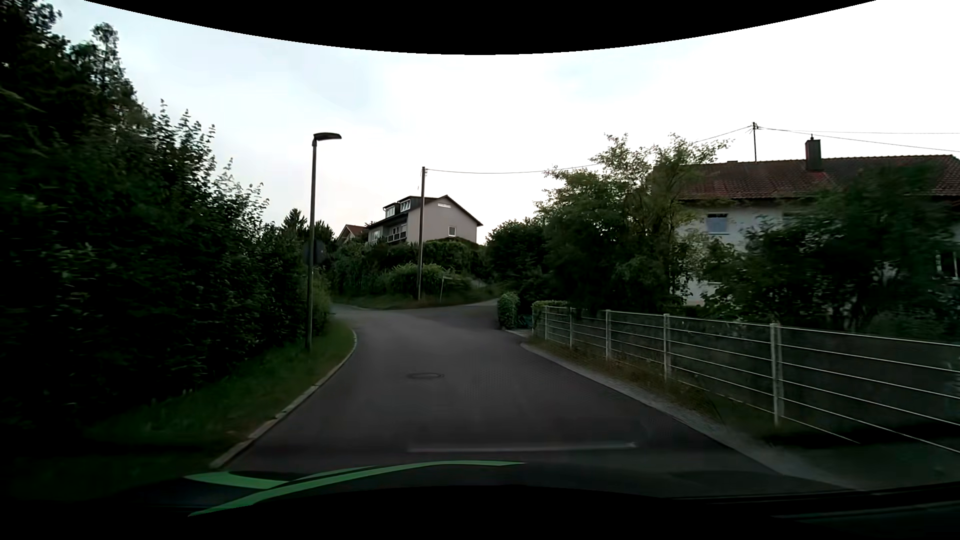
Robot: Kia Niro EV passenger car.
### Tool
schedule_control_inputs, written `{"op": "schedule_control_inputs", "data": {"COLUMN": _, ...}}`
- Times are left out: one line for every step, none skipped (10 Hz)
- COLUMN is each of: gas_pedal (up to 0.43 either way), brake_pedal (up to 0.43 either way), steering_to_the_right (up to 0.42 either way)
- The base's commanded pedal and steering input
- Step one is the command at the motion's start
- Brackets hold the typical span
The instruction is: Follow the waypoints while adhering to traffic rules and regulations
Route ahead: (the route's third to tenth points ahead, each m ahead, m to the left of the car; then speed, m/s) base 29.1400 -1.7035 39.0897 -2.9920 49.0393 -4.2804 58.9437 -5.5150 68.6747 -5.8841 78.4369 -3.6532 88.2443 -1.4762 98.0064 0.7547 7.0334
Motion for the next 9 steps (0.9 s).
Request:
{"op": "schedule_control_inputs", "data": {"gas_pedal": 0.047, "brake_pedal": 0.000, "steering_to_the_right": -0.034}}
{"op": "schedule_control_inputs", "data": {"gas_pedal": 0.047, "brake_pedal": 0.000, "steering_to_the_right": -0.035}}
{"op": "schedule_control_inputs", "data": {"gas_pedal": 0.047, "brake_pedal": 0.000, "steering_to_the_right": -0.035}}
{"op": "schedule_control_inputs", "data": {"gas_pedal": 0.047, "brake_pedal": 0.000, "steering_to_the_right": -0.034}}
{"op": "schedule_control_inputs", "data": {"gas_pedal": 0.047, "brake_pedal": 0.000, "steering_to_the_right": -0.035}}
{"op": "schedule_control_inputs", "data": {"gas_pedal": 0.047, "brake_pedal": 0.000, "steering_to_the_right": -0.035}}
{"op": "schedule_control_inputs", "data": {"gas_pedal": 0.047, "brake_pedal": 0.000, "steering_to_the_right": -0.034}}
{"op": "schedule_control_inputs", "data": {"gas_pedal": 0.047, "brake_pedal": 0.000, "steering_to_the_right": -0.034}}
{"op": "schedule_control_inputs", "data": {"gas_pedal": 0.047, "brake_pedal": 0.000, "steering_to_the_right": -0.033}}
